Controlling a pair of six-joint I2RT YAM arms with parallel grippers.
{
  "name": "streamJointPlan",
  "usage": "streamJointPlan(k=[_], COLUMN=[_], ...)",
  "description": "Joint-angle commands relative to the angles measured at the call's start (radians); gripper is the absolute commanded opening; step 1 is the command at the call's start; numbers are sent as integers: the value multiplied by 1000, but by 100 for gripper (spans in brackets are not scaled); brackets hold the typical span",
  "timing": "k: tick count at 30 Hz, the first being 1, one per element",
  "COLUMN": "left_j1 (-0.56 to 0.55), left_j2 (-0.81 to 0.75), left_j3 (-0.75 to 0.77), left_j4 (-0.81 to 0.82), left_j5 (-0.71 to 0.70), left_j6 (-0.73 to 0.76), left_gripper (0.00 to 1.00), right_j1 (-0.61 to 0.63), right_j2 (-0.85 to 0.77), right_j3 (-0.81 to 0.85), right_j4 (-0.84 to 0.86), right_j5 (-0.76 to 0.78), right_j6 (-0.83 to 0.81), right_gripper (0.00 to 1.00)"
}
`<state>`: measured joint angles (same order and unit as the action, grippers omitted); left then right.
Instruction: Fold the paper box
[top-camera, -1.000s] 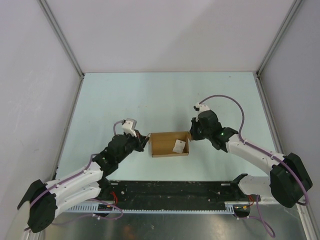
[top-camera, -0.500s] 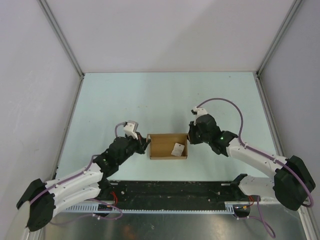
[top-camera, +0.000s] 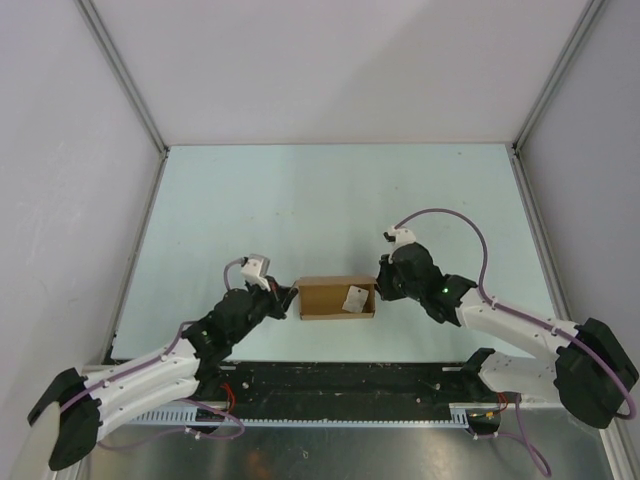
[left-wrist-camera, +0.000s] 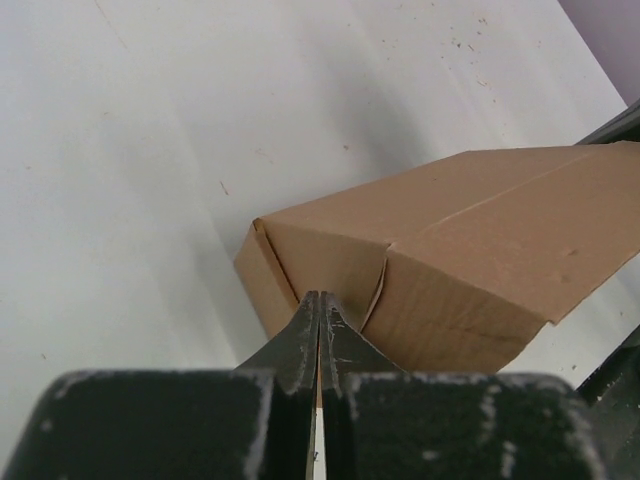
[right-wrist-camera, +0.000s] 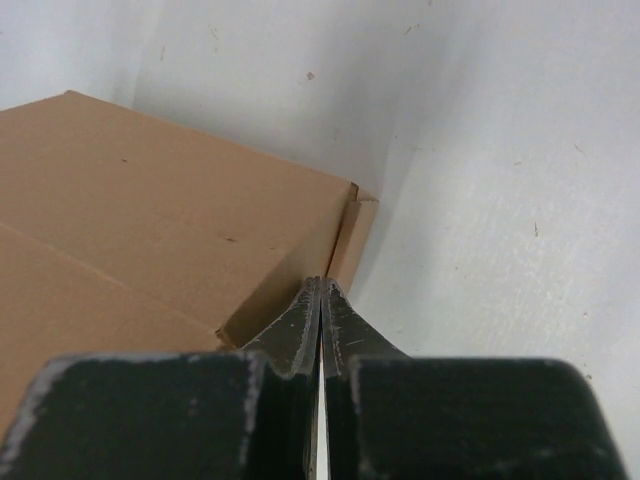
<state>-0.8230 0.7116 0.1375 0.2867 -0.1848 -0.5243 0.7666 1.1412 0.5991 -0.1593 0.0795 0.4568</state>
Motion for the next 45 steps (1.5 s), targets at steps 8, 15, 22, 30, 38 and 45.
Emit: streamJointPlan(k=[8, 15, 22, 30, 38, 45], left_j1=[-18, -18, -18, -18, -18, -18], left_j2=[-67, -159, -280, -236, -45, 78], left_j3=[-78, -105, -35, 111, 140, 152], left_j4=[42, -1, -64, -31, 83, 150], left_j5=[-74, -206, -343, -354, -131, -85], left_j6=[-54, -77, -34, 56, 81, 83], left_gripper=[0, 0, 16, 31, 26, 24], right_j1=[27, 4, -35, -35, -30, -10], right_j2=[-70, -144, -219, -186, -112, -87], right_j3=[-2, -4, 1, 2, 2, 2], right_j4=[-19, -71, 53, 216, 264, 247], right_j5=[138, 313, 244, 114, 11, -24], right_j6=[33, 56, 11, -55, -56, -52], right_gripper=[0, 0, 12, 16, 15, 13])
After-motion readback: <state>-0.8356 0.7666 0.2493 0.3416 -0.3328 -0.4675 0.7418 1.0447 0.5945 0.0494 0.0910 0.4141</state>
